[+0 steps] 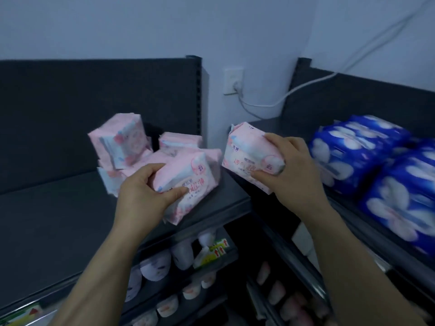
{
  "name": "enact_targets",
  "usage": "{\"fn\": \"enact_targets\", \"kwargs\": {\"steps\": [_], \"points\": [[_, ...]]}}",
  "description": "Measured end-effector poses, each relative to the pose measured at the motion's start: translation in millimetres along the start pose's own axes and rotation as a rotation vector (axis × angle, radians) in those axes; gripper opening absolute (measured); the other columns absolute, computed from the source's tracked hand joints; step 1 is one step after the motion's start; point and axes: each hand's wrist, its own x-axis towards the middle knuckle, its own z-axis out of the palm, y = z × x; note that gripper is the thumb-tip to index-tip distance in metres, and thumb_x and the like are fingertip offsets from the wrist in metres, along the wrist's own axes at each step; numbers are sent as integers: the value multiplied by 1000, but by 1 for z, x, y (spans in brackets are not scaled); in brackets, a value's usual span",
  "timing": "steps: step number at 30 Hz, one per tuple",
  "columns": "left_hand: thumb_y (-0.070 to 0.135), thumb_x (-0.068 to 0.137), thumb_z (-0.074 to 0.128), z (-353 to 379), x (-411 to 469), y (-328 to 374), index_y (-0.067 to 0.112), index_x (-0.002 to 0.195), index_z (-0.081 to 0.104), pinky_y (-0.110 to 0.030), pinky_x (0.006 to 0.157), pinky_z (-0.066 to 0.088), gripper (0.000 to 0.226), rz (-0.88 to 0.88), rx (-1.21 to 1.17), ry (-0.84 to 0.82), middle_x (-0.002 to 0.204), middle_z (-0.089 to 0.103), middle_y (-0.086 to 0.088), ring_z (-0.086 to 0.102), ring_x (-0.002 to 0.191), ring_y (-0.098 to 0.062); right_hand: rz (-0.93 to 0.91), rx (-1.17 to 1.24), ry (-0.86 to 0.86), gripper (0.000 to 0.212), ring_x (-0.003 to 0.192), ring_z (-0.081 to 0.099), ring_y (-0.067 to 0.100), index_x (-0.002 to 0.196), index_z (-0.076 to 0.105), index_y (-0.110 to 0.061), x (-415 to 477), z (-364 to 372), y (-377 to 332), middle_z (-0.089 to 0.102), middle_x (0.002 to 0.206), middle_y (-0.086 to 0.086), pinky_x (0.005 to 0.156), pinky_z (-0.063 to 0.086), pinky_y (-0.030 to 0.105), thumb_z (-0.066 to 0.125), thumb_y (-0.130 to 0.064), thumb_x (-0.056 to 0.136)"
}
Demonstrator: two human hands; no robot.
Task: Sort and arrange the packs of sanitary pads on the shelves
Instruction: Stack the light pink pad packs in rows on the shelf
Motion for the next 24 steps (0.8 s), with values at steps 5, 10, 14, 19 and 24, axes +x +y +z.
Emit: {"fn": "enact_targets", "kwargs": {"steps": [5,10,14,19,24], "points": [[14,64,89,45,-25,25,36,94,63,-7,66,47,45,79,-40,-201,87,68,20,60,77,9,137,-98,114,74,102,45,4,135,50,-33,-61,-64,28,42,119,-10,86,43,30,83,-29,69],[12,69,86,97,-61,65,33,97,64,-5,60,42,42,184,-82,-376,88,64,20,56,77,14,250,-209,234,75,107,49,10,135,50,-33,-127,-137,47,44,120,-8,87,44,31,84,-31,68],[15,66,88,143,-109,104,27,104,63,-1,64,39,46,270,-126,-476,92,62,21,55,78,18,342,-333,325,77,105,48,10,134,51,-32,-194,-201,59,47,119,-6,87,42,29,84,-30,65],[18,65,89,190,-202,153,29,108,61,-15,71,45,52,299,-246,-641,100,63,18,59,87,4,446,-446,412,76,105,45,9,134,52,-29,-293,-289,63,46,119,-4,85,37,24,84,-26,65],[25,68,88,226,-316,203,33,110,61,-18,71,46,51,373,-324,-797,104,64,17,60,91,3,577,-551,484,75,108,45,11,135,50,-33,-409,-377,55,38,116,-12,82,37,28,84,-28,68]]}}
